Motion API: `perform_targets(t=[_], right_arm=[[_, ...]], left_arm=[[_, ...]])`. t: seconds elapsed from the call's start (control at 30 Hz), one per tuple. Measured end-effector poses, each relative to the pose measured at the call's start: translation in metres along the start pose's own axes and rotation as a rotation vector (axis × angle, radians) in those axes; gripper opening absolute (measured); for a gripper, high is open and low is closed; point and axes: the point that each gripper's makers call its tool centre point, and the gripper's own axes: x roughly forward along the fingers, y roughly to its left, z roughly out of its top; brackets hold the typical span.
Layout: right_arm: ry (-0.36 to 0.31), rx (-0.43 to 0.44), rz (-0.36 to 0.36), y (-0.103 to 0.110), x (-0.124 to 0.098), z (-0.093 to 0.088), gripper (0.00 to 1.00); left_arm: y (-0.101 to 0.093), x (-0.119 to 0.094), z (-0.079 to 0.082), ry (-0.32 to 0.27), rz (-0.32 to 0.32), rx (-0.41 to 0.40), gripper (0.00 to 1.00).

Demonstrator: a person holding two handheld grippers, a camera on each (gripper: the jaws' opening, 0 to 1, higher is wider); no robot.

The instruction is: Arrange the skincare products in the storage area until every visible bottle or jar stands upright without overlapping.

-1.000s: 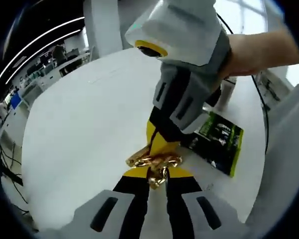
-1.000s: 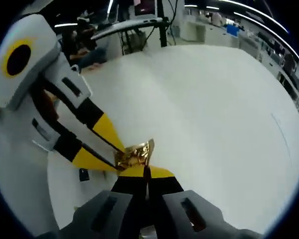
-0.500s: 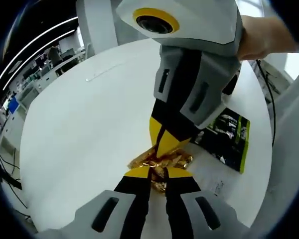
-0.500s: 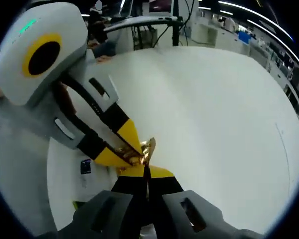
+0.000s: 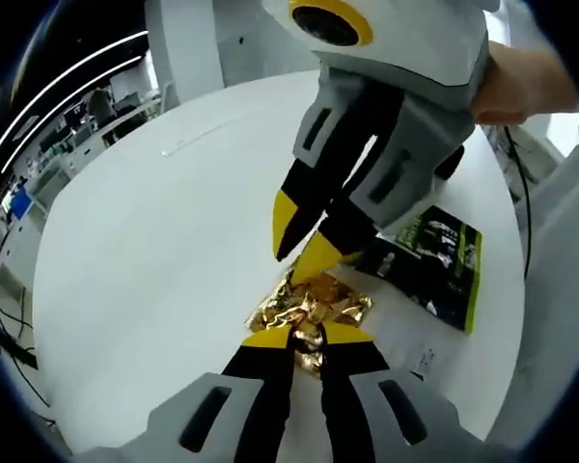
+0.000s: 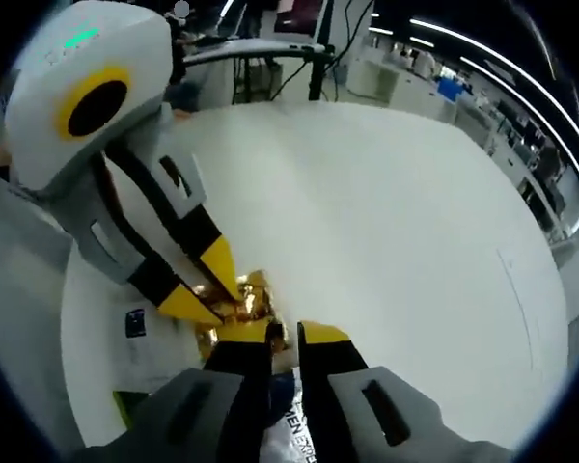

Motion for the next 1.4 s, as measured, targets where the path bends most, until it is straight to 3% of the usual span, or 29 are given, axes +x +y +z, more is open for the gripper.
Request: perform_targets(t=[0.07, 0.13, 0.23, 0.37, 0.73, 1.07, 1.4], right_arm=[[-0.066, 0.028, -0.006, 0.001, -0.003, 0.010, 0.12], [-0.093, 0.086, 0.050, 0.015, -0.006, 0.013, 0.10], [-0.048, 0.040, 0.051, 0.024, 0.003, 0.003, 0.10], [-0.016, 0.072, 0.074, 0.033, 0.011, -0.012, 0.10], [-0.038, 0.170, 0.045, 0.030, 0.009, -0.011, 0.08], [-0.072, 0.155, 0.035, 0.033, 0.005, -0.009, 0.12], [-0.140, 0.126, -0.012, 0.027, -0.016, 0.008, 0.21]], left_arm=[[0.000, 0.000, 0.000, -0.001, -0.005, 0.004, 0.14], [-0.001, 0.001, 0.000, -0.003, -0.008, 0.010, 0.14], [-0.001, 0.001, 0.001, -0.004, -0.014, 0.010, 0.14], [-0.001, 0.001, 0.001, -0.005, -0.019, 0.012, 0.14], [-0.001, 0.002, 0.002, -0.005, -0.042, 0.025, 0.14], [0.003, 0.000, 0.001, 0.010, -0.035, 0.007, 0.18], [0.003, -0.006, 0.000, 0.021, -0.009, 0.011, 0.19]])
